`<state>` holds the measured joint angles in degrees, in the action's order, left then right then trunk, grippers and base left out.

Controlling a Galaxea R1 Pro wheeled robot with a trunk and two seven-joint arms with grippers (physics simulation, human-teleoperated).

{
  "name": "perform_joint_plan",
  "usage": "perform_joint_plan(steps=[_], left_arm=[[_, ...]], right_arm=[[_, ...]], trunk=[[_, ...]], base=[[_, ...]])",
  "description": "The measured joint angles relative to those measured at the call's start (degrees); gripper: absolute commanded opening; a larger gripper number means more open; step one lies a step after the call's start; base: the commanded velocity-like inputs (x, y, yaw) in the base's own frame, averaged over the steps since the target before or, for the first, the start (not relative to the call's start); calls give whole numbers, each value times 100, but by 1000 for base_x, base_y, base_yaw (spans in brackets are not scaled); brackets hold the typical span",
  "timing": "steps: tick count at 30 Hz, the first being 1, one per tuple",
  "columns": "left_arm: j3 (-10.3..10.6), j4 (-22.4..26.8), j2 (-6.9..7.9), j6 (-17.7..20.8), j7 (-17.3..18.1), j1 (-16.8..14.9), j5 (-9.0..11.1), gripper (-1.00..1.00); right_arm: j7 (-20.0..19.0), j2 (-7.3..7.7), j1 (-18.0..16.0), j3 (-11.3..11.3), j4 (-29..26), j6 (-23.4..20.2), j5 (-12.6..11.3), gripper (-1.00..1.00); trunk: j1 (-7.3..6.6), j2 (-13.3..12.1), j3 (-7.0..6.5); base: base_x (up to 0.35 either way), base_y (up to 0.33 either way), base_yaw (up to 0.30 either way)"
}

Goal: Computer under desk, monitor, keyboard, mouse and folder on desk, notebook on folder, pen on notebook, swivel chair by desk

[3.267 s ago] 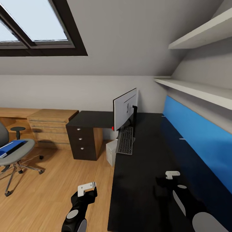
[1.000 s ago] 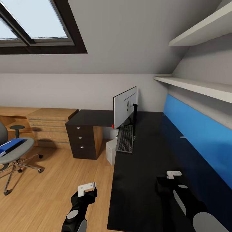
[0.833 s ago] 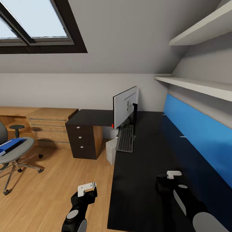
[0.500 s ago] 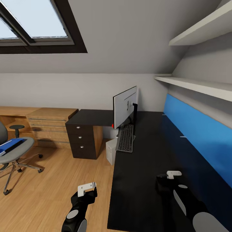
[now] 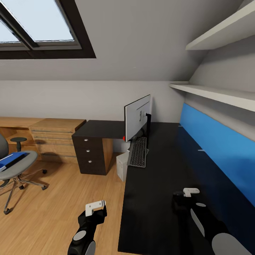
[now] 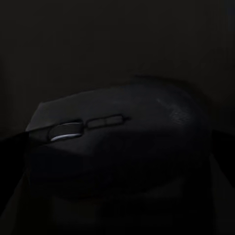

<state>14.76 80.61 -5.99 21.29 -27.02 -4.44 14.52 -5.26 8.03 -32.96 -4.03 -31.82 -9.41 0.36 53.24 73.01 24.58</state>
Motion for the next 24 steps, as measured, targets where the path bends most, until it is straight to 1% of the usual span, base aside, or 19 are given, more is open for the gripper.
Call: perform_joint_plan(steps=[10, 18, 24], left_arm=[[-3, 0, 15, 12, 7, 0, 0, 100], [-13, 5, 22, 18, 9, 0, 5, 100], [-17, 162, 26, 38, 8, 0, 7, 100]], right_arm=[[7, 0, 1, 2, 1, 2, -4, -100], [11, -5, 1, -6, 3, 7, -2, -100], [22, -13, 1, -12, -12, 7, -2, -100]], trunk=[[0, 0, 0], [-175, -320, -143], [-307, -561, -251]], base=[[0, 0, 0], [0, 0, 0], [0, 0, 0]])
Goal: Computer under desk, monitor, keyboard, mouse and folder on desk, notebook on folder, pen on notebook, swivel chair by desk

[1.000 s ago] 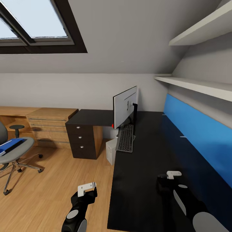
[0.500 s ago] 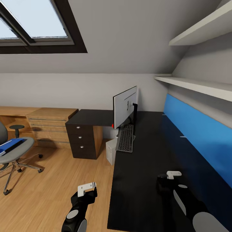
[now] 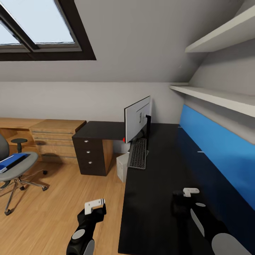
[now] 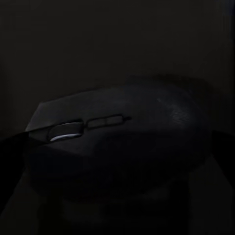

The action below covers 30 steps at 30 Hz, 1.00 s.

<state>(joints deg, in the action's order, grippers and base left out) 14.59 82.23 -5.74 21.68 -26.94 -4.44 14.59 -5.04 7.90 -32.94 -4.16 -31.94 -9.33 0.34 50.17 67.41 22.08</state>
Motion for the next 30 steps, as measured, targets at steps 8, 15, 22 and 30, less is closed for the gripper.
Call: perform_joint_plan(steps=[8, 15, 22, 30], left_arm=[[0, 16, 27, 23, 0, 0, -7, 100], [-1, -3, 98, 24, 3, 0, 0, 100], [-1, -3, 104, 25, 0, 0, 2, 100], [-2, -3, 105, 25, 0, 0, 2, 100]], right_arm=[[431, -372, 157, -17, -1528, -678, 7, -100], [1167, -943, 866, 19, -2831, -1218, 5, -100], [1217, -1115, 920, 44, -2947, -1241, -12, -100], [1215, -1225, 933, 90, -2961, -1236, -15, -100]], trunk=[[-23, -41, -19], [-21, -42, -19], [-20, -42, -19], [-21, -42, -19]], base=[[0, 0, 0], [-121, 110, 0], [-239, 232, 0], [-175, 292, 37]])
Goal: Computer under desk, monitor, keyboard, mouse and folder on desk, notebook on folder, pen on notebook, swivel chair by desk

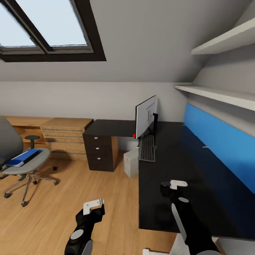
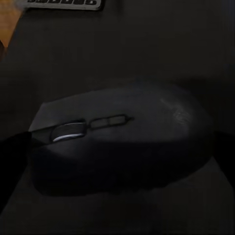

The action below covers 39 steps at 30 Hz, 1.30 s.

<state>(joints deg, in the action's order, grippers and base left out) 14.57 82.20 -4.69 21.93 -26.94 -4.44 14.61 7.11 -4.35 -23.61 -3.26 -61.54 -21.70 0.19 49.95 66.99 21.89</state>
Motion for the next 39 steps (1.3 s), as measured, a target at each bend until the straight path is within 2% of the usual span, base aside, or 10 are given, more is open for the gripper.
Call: perform_joint_plan(steps=[1, 2, 11, 16, 21, 28, 39], left_arm=[[-3, -1, 0, 0, 0, 1, 2, 100], [-3, -1, 0, 0, 0, 1, 4, 100], [-14, -6, 0, 1, 0, 1, 6, 100], [-11, -8, 1, -2, 1, 1, 8, 100], [-9, -7, 1, -14, 0, 1, 8, 100], [-77, 15, 1, -18, 7, 0, 12, 100], [-182, 36, 2, -19, 9, 1, 36, 100]], right_arm=[[15, -103, 0, 11, 5, 22, 11, -100], [16, -110, -1, 10, 7, 23, 20, -100], [17, -122, 4, 68, 14, 24, 24, -100], [17, -129, 8, 109, 20, 22, 25, -100], [19, -125, 8, 246, 21, 22, 25, -100], [11, -120, 31, 321, -3, 19, 31, -100], [109, -120, 43, 335, -23, 24, 33, -100]], trunk=[[-1, 0, 0], [-1, 0, 0], [-2, 0, 0], [-1, 0, 10], [-1, 0, 38], [-156, -278, -63], [-400, -720, -260]], base=[[-51, 319, 266], [-33, 320, 269], [2, 319, 275], [17, 77, 247], [2, 9, 188], [48, 1, 65], [290, 0, 112]])
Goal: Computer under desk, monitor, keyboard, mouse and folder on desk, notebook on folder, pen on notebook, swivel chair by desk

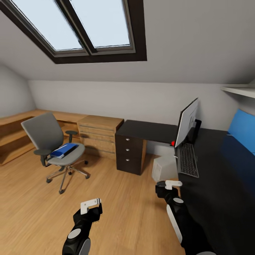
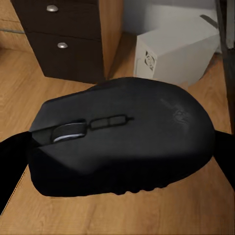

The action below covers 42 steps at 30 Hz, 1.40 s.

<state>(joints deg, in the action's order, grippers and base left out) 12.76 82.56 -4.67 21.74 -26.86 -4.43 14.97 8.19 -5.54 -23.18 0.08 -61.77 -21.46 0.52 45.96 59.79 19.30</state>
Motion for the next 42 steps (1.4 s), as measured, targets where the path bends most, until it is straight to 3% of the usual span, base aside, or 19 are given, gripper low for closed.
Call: perform_joint_plan(steps=[11, 20, 30, 42], left_arm=[[-5, 13, 0, 1, 0, 0, 7, 100], [-3, 8, 0, 5, 0, 0, 7, 100], [15, -2, 0, 13, -7, -1, -2, 100], [33, -3, -3, 17, -8, -1, -4, 100]], right_arm=[[19, -2, 66, 291, 9, 10, 6, -100], [19, -1, 79, 324, 7, 12, 8, -100], [-13, 141, 87, 315, -17, 37, 34, -100], [-30, 158, 90, 319, -18, 38, 24, -100]], trunk=[[-242, -441, -198], [-440, -803, -359], [-660, -1204, -538], [-923, -1686, -754]], base=[[337, 33, 254], [339, 73, 240], [339, 61, 18], [339, 3, 0]])
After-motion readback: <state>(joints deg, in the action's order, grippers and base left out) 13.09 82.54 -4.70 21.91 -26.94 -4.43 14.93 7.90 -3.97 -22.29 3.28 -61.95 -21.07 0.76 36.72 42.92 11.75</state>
